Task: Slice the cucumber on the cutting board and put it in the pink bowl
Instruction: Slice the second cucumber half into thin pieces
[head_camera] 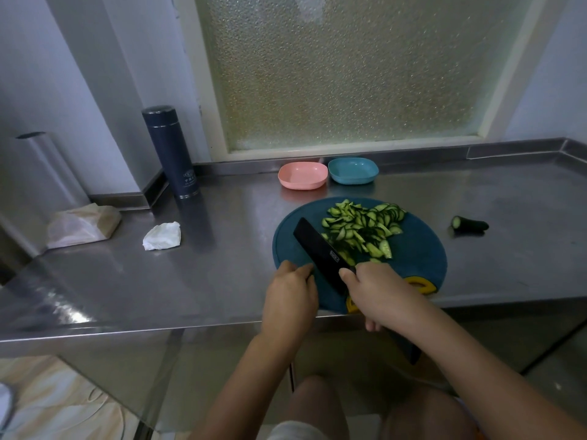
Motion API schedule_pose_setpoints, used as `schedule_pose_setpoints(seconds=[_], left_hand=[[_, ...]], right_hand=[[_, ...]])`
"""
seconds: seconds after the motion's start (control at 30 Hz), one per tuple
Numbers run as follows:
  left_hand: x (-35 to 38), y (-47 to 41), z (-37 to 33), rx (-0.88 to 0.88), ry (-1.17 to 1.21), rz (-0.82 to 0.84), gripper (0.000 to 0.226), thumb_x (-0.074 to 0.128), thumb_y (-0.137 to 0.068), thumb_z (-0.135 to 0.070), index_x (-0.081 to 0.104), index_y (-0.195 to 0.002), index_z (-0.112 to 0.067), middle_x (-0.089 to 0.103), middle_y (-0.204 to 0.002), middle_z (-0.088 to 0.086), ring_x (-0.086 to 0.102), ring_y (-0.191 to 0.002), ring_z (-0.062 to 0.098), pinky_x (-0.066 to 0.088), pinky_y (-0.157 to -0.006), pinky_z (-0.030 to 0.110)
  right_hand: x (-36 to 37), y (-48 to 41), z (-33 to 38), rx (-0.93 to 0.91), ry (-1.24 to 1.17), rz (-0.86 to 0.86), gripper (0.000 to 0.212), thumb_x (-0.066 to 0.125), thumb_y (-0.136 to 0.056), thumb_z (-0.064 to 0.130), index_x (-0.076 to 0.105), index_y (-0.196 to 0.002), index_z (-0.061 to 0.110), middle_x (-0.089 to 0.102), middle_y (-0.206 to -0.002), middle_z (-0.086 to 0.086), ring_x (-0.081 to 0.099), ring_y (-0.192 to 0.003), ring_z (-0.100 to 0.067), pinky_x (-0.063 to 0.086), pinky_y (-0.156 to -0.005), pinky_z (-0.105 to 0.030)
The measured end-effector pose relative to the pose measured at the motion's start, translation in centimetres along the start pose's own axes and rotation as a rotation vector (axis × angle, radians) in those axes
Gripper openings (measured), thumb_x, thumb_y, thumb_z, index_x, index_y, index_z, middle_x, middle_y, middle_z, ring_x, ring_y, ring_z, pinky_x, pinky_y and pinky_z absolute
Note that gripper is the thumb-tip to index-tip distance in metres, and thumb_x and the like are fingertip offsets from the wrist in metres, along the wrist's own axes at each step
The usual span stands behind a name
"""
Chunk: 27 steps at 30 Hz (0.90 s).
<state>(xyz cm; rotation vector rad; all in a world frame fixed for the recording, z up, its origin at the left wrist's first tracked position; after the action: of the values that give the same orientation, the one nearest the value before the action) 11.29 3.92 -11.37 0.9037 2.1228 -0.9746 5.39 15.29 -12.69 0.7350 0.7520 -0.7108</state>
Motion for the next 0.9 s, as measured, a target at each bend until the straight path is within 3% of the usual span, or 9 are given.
schedule_pose_setpoints(seconds=[0.1, 0.2, 0.37, 0.47, 0.57, 0.7, 0.9], left_hand=[[0.5, -0.7, 0.0, -0.01, -0.067, 0.082, 0.025, 0.049, -0.094, -0.019, 0.066, -0.111, -0.011, 0.054, -0.105, 0.009, 0.056, -0.087, 0.021, 0.04, -0.072, 0.019], [0.2, -1.6, 0.1, -0.031, -0.07, 0.078, 0.024, 0.051, -0.092, -0.018, 0.068, -0.107, -0.012, 0.06, -0.107, 0.008, 0.058, -0.092, 0.02, 0.041, -0.073, 0.021], [-0.5, -2.6, 1.0, -0.172, 0.231, -0.047, 0.02, 0.058, -0.088, -0.013, 0.068, -0.106, -0.012, 0.07, -0.096, 0.0, 0.057, -0.077, 0.003, 0.043, -0.065, 0.004], [-0.2, -2.7, 1.2, -0.222, 0.26, -0.071, 0.022, 0.06, -0.088, -0.015, 0.065, -0.109, -0.013, 0.068, -0.089, -0.001, 0.06, -0.078, 0.006, 0.05, -0.072, 0.014], [0.2, -2.7, 1.6, -0.257, 0.198, -0.041, 0.018, 0.061, -0.088, -0.022, 0.067, -0.103, -0.014, 0.069, -0.083, -0.003, 0.062, -0.075, 0.009, 0.049, -0.067, 0.02], [0.3, -2.6, 1.9, -0.249, 0.195, -0.012, 0.017, 0.063, -0.087, -0.025, 0.071, -0.098, -0.015, 0.067, -0.075, -0.005, 0.058, -0.068, 0.004, 0.043, -0.057, 0.009], [0.6, -2.5, 3.2, -0.235, 0.276, 0.043, 0.019, 0.069, -0.083, -0.018, 0.072, -0.101, -0.017, 0.073, -0.089, -0.002, 0.063, -0.077, 0.0, 0.045, -0.065, 0.001]], right_hand=[[0.0, -0.1, -1.0, 0.019, -0.004, 0.006, 0.058, 0.021, -0.102, 0.044, 0.056, -0.114, -0.001, 0.058, -0.053, -0.007, 0.052, -0.04, -0.013, 0.043, -0.046, -0.021], [-0.7, -0.3, -1.9, 0.026, -0.022, -0.013, 0.058, 0.022, -0.102, 0.044, 0.057, -0.112, -0.001, 0.058, -0.05, -0.006, 0.053, -0.04, -0.013, 0.044, -0.049, -0.022], [-1.8, -1.1, -1.9, 0.047, -0.049, -0.048, 0.058, 0.022, -0.102, 0.044, 0.056, -0.114, -0.002, 0.059, -0.054, -0.008, 0.054, -0.042, -0.015, 0.05, -0.056, -0.026], [-1.1, -1.4, -1.1, 0.013, -0.042, -0.035, 0.054, 0.024, -0.102, 0.042, 0.056, -0.109, 0.0, 0.056, -0.05, -0.007, 0.052, -0.04, -0.015, 0.049, -0.049, -0.025], [-0.6, -1.3, -0.7, 0.007, -0.016, -0.015, 0.056, 0.023, -0.103, 0.041, 0.059, -0.104, -0.002, 0.054, -0.048, -0.007, 0.049, -0.038, -0.015, 0.043, -0.042, -0.021], [-0.5, -1.5, 0.0, 0.004, 0.032, -0.006, 0.053, 0.024, -0.104, 0.038, 0.058, -0.105, -0.002, 0.053, -0.051, -0.008, 0.047, -0.036, -0.013, 0.039, -0.038, -0.02], [-0.9, -2.1, 1.2, -0.096, 0.097, -0.048, 0.044, 0.027, -0.104, 0.036, 0.057, -0.091, 0.006, 0.05, -0.059, -0.004, 0.046, -0.043, -0.014, 0.043, -0.05, -0.027]])
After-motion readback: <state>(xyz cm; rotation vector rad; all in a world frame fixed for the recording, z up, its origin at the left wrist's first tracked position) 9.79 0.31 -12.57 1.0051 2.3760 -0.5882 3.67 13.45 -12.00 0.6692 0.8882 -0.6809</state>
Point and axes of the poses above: each hand's wrist, its own y-axis away from the middle knuckle, its own x-axis out of the palm, z = x × y, the point moved 10 cm from there along -y, towards the middle knuckle
